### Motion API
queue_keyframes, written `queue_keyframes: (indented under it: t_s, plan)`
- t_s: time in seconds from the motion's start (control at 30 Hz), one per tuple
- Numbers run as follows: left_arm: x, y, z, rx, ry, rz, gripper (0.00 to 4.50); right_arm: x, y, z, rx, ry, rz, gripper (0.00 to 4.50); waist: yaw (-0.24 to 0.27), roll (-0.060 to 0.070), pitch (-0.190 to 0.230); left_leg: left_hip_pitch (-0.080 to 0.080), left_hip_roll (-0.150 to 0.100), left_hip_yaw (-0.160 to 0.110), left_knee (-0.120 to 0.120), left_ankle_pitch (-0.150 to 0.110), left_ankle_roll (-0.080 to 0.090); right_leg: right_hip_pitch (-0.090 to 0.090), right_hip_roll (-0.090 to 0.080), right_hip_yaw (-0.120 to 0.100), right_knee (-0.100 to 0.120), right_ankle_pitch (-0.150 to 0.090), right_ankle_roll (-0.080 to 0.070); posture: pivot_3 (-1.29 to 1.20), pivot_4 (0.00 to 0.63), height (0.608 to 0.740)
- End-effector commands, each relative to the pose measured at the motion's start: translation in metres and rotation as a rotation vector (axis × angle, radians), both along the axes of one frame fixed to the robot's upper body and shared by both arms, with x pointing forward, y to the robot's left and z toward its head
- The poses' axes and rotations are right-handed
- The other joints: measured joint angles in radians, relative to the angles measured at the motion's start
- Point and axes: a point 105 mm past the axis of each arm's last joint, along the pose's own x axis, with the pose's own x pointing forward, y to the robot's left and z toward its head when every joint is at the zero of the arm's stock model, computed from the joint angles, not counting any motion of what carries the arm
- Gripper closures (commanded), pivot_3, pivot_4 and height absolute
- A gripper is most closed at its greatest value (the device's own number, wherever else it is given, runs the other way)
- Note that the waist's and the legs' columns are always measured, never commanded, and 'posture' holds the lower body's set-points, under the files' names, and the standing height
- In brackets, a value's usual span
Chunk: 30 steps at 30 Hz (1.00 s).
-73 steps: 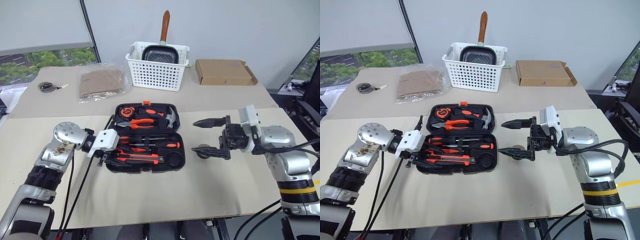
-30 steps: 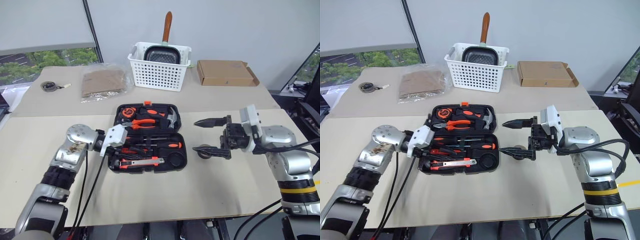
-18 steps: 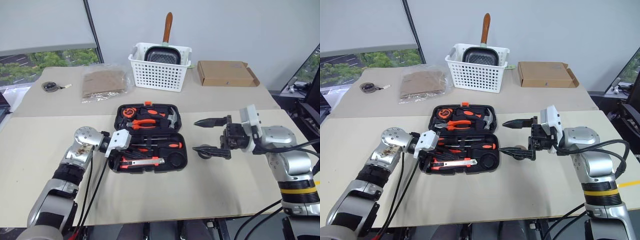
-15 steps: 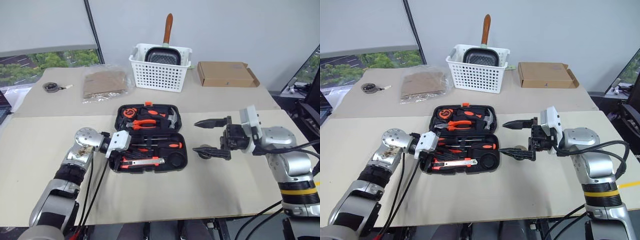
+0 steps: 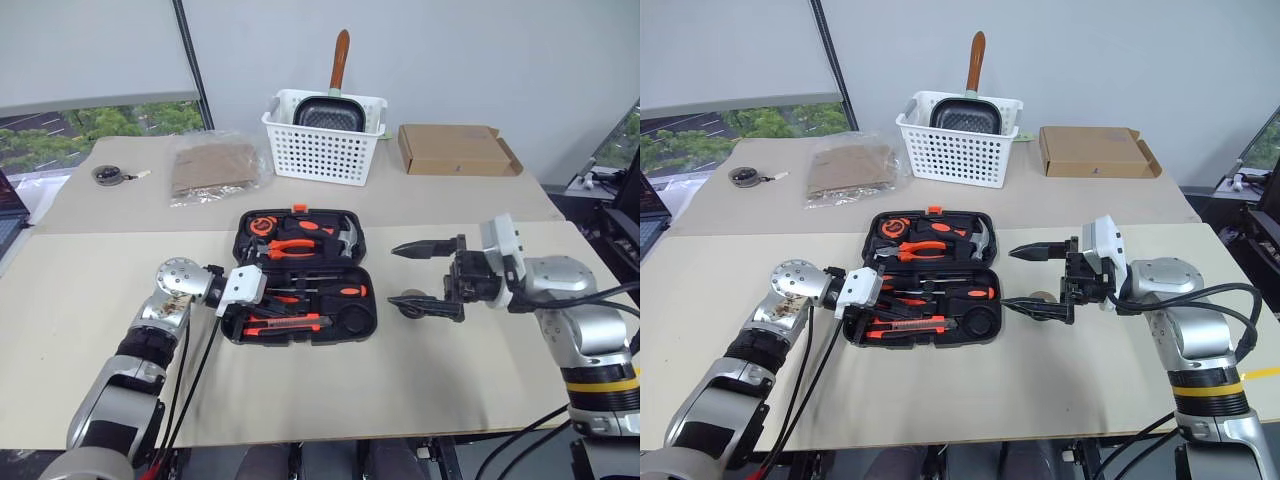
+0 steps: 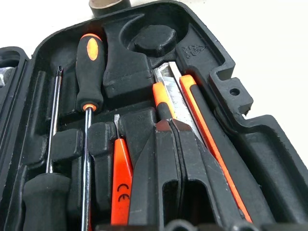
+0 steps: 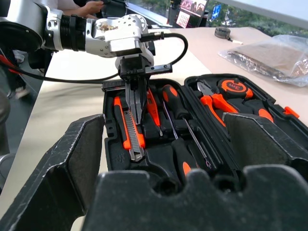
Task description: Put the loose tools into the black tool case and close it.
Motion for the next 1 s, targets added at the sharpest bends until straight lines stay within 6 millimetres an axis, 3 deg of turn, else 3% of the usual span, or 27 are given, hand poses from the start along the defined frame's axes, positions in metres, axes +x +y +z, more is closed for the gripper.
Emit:
queue_keyframes:
  t_s: [0.03, 0.1, 0.2, 0.37, 0.53, 0.63, 0.73, 1.0]
  plan:
    - [0.005, -0.004, 0.017, -0.088, 0.038, 0.063, 4.45, 0.002, -0.012, -0.009, -0.109, -0.006, -0.072, 0.00, 0.004, 0.000, 0.000, -0.001, 0.000, 0.000, 0.000, 0.000, 0.000, -0.001, 0.000, 0.000, 0.000, 0.000, 0.000, 0.00, 0.150, 0.700]
    - [0.003, -0.006, 0.033, -0.141, 0.055, 0.061, 4.45, 0.003, -0.018, -0.019, -0.162, 0.027, -0.102, 0.00, 0.003, 0.000, 0.000, -0.003, 0.000, 0.000, 0.001, 0.000, 0.000, -0.002, 0.001, 0.000, 0.000, 0.000, 0.000, 0.00, 0.150, 0.700]
    - [-0.006, -0.007, 0.058, -0.208, 0.090, 0.042, 3.71, 0.005, -0.025, -0.032, -0.247, 0.055, -0.151, 0.00, 0.001, -0.001, 0.001, -0.004, 0.000, 0.000, 0.000, 0.000, 0.000, -0.003, 0.001, 0.000, 0.000, 0.000, 0.000, 0.00, 0.150, 0.700]
    - [-0.022, -0.005, 0.078, -0.213, 0.114, 0.015, 1.86, 0.012, -0.028, -0.047, -0.365, 0.079, -0.218, 0.00, -0.013, -0.001, 0.001, -0.004, 0.000, 0.000, 0.000, 0.000, 0.000, -0.003, 0.001, 0.000, -0.001, 0.000, 0.000, 0.00, 0.150, 0.700]
    - [-0.041, 0.000, 0.079, -0.095, 0.122, -0.004, 0.04, 0.018, -0.028, -0.063, -0.432, 0.136, -0.248, 0.00, -0.020, -0.002, 0.001, -0.003, 0.000, 0.000, 0.000, 0.000, 0.000, -0.003, 0.002, 0.001, 0.000, 0.000, 0.000, 0.00, 0.150, 0.700]
    - [-0.049, -0.002, 0.088, -0.103, 0.119, 0.001, 0.04, 0.023, -0.030, -0.069, -0.463, 0.139, -0.269, 0.00, -0.022, -0.002, 0.001, -0.002, 0.001, 0.000, 0.000, 0.000, 0.000, -0.003, 0.002, 0.001, 0.000, -0.001, 0.000, 0.00, 0.150, 0.700]
    - [-0.054, -0.002, 0.091, -0.101, 0.113, 0.020, 0.00, 0.026, -0.030, -0.073, -0.478, 0.133, -0.275, 0.66, -0.018, -0.002, 0.001, -0.003, 0.000, 0.000, 0.000, 0.000, 0.000, -0.003, 0.002, 0.001, -0.001, -0.002, -0.001, 0.00, 0.150, 0.700]
    - [-0.062, 0.001, 0.092, -0.105, 0.120, 0.055, 0.00, 0.030, -0.023, -0.071, -0.469, 0.108, -0.254, 3.47, -0.021, -0.002, 0.001, -0.003, 0.000, 0.000, -0.001, 0.000, 0.000, -0.003, 0.002, 0.002, -0.001, -0.001, 0.000, 0.00, 0.150, 0.700]
